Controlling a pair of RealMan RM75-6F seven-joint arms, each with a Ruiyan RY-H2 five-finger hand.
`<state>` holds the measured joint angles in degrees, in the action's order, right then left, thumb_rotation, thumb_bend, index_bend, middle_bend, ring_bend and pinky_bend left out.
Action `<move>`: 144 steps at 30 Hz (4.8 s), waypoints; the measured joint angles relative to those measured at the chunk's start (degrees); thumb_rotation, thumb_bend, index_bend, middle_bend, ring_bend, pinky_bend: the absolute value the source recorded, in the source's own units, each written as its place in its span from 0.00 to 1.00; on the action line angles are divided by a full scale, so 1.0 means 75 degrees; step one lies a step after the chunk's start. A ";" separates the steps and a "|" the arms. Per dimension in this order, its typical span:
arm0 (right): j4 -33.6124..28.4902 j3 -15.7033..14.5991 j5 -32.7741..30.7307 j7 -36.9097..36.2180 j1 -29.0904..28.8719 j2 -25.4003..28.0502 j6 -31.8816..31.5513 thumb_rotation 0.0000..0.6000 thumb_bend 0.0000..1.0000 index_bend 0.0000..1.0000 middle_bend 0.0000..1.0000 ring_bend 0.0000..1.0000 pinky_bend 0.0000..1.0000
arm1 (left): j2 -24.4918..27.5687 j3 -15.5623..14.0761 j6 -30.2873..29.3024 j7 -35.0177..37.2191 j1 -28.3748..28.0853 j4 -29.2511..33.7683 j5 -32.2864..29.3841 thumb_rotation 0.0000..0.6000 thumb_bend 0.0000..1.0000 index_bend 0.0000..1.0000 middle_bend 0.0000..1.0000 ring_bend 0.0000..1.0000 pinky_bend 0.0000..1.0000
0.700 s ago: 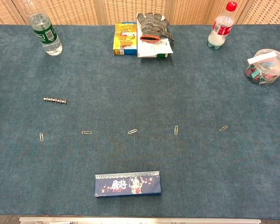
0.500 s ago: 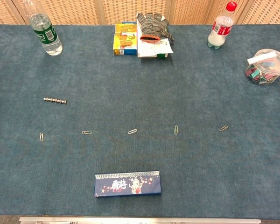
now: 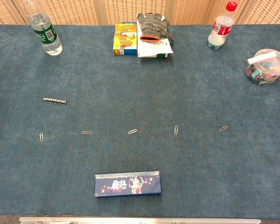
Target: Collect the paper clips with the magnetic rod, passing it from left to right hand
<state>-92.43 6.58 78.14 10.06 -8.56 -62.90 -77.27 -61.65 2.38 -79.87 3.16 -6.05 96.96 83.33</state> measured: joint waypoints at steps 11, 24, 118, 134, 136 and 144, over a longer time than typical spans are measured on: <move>0.0267 0.0310 -0.0373 0.0007 -0.0256 0.0237 0.0194 1.00 0.02 0.58 0.41 0.32 0.27 | 0.0175 0.0071 0.1214 0.0985 -0.0901 0.0025 0.0273 1.00 0.42 0.36 0.00 0.00 0.09; 0.0750 0.0472 -0.0686 -0.0093 -0.0500 0.0144 0.0451 1.00 0.02 0.58 0.41 0.32 0.27 | -0.0533 0.0331 0.2341 0.1135 -0.1841 -0.0987 -0.0079 1.00 0.27 0.31 0.00 0.00 0.08; 0.1863 0.0445 -0.1257 -0.0560 -0.0593 -0.0265 0.0864 1.00 0.02 0.58 0.41 0.32 0.27 | -0.2928 -0.0204 0.5223 0.1615 -0.3934 -0.4360 -0.0765 1.00 0.29 0.46 0.00 0.00 0.00; 0.1885 0.0447 -0.1257 -0.0592 -0.0577 -0.0293 0.0859 1.00 0.02 0.58 0.41 0.32 0.27 | -0.2942 -0.0226 0.5330 0.1485 -0.3949 -0.4396 -0.0838 1.00 0.36 0.47 0.00 0.00 0.00; 0.1885 0.0448 -0.1263 -0.0593 -0.0573 -0.0296 0.0858 1.00 0.02 0.58 0.41 0.32 0.27 | -0.2952 -0.0224 0.5331 0.1477 -0.3948 -0.4404 -0.0846 1.00 0.36 0.47 0.00 0.00 0.00; 0.1893 0.0452 -0.1279 -0.0606 -0.0555 -0.0308 0.0850 1.00 0.02 0.58 0.41 0.32 0.27 | -0.3022 -0.0237 0.5300 0.1274 -0.3946 -0.4499 -0.0854 1.00 0.36 0.51 0.00 0.00 0.00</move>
<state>-78.23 9.97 68.55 5.51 -12.73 -65.21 -70.90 -84.31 0.60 -40.11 12.71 -35.64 63.22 76.92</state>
